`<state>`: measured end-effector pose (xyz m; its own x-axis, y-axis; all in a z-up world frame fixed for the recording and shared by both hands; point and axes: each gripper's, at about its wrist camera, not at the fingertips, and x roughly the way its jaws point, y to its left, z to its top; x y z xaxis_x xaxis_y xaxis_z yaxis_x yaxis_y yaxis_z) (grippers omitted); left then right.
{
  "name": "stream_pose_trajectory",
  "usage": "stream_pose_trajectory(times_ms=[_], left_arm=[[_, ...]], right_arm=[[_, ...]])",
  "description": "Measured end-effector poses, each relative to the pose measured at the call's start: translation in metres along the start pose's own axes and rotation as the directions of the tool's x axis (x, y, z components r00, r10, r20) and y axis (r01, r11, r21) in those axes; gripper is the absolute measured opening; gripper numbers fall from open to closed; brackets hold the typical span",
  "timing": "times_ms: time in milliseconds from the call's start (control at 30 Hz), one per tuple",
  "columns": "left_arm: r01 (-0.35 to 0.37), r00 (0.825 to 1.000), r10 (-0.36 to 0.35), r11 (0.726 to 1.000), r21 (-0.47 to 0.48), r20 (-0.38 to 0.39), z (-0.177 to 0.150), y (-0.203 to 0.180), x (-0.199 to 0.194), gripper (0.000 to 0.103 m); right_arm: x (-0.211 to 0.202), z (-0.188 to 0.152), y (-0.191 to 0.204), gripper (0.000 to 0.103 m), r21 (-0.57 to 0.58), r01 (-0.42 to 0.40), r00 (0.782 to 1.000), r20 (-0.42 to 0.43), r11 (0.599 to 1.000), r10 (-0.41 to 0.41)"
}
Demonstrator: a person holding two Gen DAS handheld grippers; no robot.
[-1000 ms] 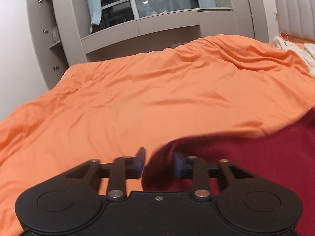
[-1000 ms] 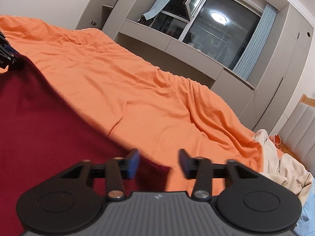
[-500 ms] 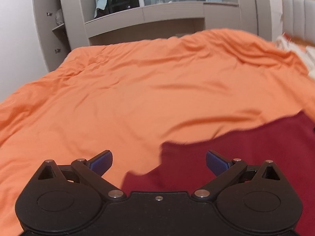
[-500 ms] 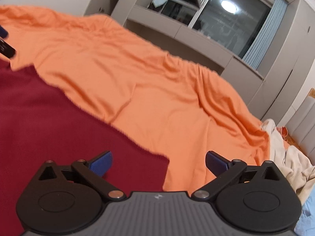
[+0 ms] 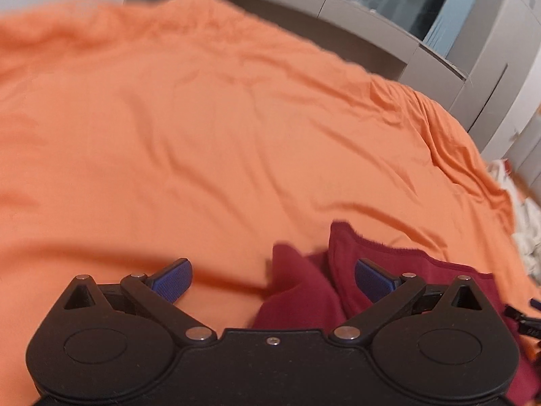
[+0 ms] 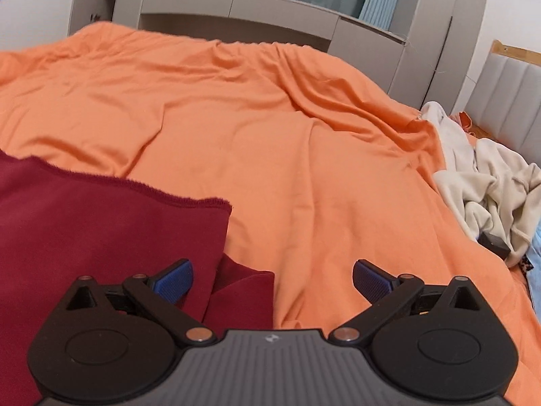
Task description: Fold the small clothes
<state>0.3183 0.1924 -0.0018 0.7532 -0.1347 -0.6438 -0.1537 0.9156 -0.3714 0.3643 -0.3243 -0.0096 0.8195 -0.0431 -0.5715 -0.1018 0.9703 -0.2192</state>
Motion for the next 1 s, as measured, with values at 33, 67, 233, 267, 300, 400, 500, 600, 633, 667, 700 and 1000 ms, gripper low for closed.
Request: stream_pose_trajectory(times_ms=[33,67,233,267,300,400,500,600,633,667,700,1000], left_arm=[[0.029,0.999,-0.029,0.999,-0.027,-0.024,0.000,0.005,0.005,0.102],[0.053,0.998,-0.054,0.998,-0.038,-0.033,-0.001,0.009,0.006,0.102],[0.233,0.970,-0.233,0.972,-0.006,-0.069,-0.007,0.004,0.001,0.102],[0.262,0.962,-0.261,0.965,0.004,-0.076,-0.009,0.000,-0.001,0.102],[0.289,0.954,-0.287,0.957,0.010,-0.086,-0.011,-0.003,-0.003,0.102],[0.327,0.940,-0.324,0.945,0.010,-0.104,-0.018,-0.015,-0.011,0.102],[0.339,0.937,-0.336,0.941,0.010,-0.099,-0.019,-0.020,-0.022,0.102],[0.390,0.918,-0.389,0.921,-0.007,-0.077,-0.019,-0.020,-0.039,0.102],[0.414,0.908,-0.414,0.910,-0.018,-0.066,-0.020,-0.019,-0.044,0.102],[0.440,0.896,-0.441,0.898,-0.030,-0.054,-0.022,-0.019,-0.049,0.102],[0.458,0.887,-0.459,0.888,-0.039,-0.045,-0.023,-0.018,-0.055,0.102],[0.494,0.869,-0.492,0.869,0.037,-0.046,-0.049,-0.038,-0.084,0.102]], right_arm=[[-0.006,0.001,-0.001,0.103,0.000,0.001,1.000,0.009,1.000,-0.001],[-0.012,0.001,-0.002,0.103,-0.001,0.000,1.000,0.020,1.000,0.000],[-0.054,0.002,-0.003,0.103,0.010,-0.042,0.995,0.096,0.999,0.041],[-0.061,0.003,-0.002,0.103,0.011,-0.051,0.992,0.113,0.999,0.050],[-0.068,0.003,-0.001,0.103,0.013,-0.059,0.990,0.130,0.998,0.057],[-0.085,0.006,0.002,0.103,0.009,-0.078,0.982,0.171,0.997,0.075],[-0.095,0.004,0.007,0.103,0.009,-0.099,0.979,0.182,0.995,0.096],[-0.103,-0.001,0.015,0.103,-0.001,-0.131,0.975,0.183,0.991,0.129],[-0.106,-0.002,0.019,0.103,-0.011,-0.134,0.974,0.184,0.991,0.134],[-0.108,-0.004,0.022,0.103,-0.020,-0.135,0.973,0.185,0.991,0.136],[-0.110,-0.005,0.025,0.103,-0.030,-0.135,0.973,0.187,0.990,0.139],[-0.123,-0.010,0.047,0.103,-0.070,-0.170,0.964,0.192,0.983,0.181]])
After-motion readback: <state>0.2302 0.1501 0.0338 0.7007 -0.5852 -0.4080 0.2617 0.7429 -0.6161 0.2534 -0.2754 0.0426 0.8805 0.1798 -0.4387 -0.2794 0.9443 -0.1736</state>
